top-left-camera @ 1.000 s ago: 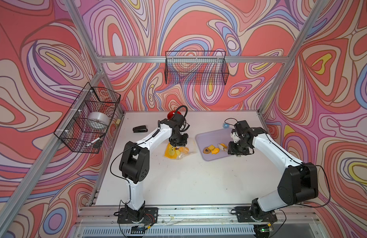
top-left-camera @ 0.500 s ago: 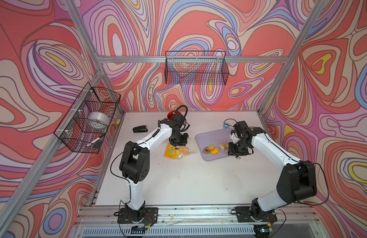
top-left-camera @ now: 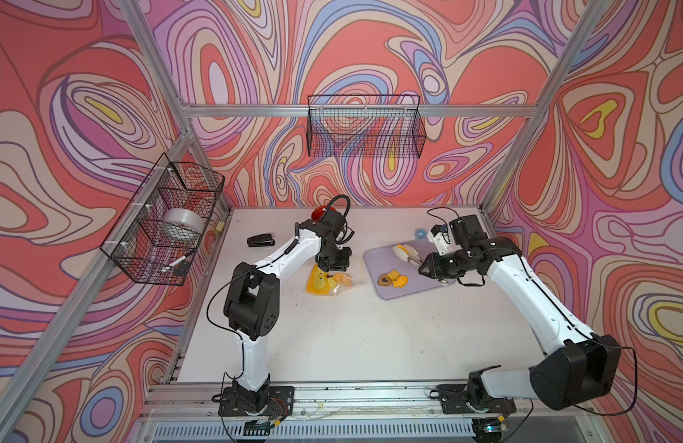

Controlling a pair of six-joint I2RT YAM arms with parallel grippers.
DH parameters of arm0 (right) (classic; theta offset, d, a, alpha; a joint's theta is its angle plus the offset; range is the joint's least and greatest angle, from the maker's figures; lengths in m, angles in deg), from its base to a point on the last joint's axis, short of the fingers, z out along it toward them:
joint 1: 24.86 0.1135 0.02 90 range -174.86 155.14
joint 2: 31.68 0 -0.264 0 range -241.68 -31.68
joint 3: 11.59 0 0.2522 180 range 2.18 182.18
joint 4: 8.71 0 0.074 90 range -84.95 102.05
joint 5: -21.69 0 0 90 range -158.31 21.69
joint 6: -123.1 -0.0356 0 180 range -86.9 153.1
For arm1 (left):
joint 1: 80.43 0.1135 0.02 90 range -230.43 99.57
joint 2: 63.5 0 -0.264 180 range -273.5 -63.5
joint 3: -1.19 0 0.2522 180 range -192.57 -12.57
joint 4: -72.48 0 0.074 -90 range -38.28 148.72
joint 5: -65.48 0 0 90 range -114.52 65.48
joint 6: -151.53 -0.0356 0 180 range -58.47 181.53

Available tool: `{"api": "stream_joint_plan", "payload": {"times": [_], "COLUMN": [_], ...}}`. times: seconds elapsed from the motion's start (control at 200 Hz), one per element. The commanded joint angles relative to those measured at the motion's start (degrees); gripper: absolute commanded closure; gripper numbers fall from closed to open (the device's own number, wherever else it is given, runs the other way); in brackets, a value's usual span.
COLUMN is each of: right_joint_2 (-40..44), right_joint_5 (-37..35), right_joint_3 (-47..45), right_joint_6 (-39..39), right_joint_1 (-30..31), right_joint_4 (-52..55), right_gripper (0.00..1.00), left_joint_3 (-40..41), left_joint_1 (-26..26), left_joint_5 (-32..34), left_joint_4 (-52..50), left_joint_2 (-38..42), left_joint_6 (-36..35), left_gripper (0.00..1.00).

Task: Put the cookies into a resealable bag to prevent moisture
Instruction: Pick up the cookie from the tray, then place the cookie in the ziploc bag.

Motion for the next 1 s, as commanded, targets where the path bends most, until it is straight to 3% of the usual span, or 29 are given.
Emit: {"api": "stream_joint_plan", "payload": {"times": [0.0,0.245,0.626,0.846,0.992], "right_joint_2": [0.8,-2.2,-10.6,-15.9,-14.8], "right_joint_5": [9.0,10.1,11.2,10.7,10.1], "right_joint_3": [-0.2,-3.9,-3.4,0.0,0.3], "right_joint_6": [1.4,-3.1,-5.6,-7.6,-6.4], "right_joint_1": [2.6,10.9,14.0,14.5,14.5], "right_joint_4": [-2.3,-9.7,-16.5,-18.9,-18.1], "right_gripper": [0.73,0.73,0.72,0.65,0.54], "left_joint_3": [-1.6,-2.0,-1.9,-1.6,-0.9], "left_joint_1": [-0.4,-0.8,-0.8,-0.8,-0.7], "left_joint_5": [-0.7,-0.9,-0.7,-1.3,0.2], "left_joint_4": [-1.3,-1.7,-1.9,-1.4,-1.4], "left_joint_2": [-0.7,-0.7,0.2,0.8,1.4], "left_joint_6": [-0.6,-0.9,-1.5,-1.6,-1.6], "left_gripper": [1.0,1.0,1.0,1.0,1.0]}}
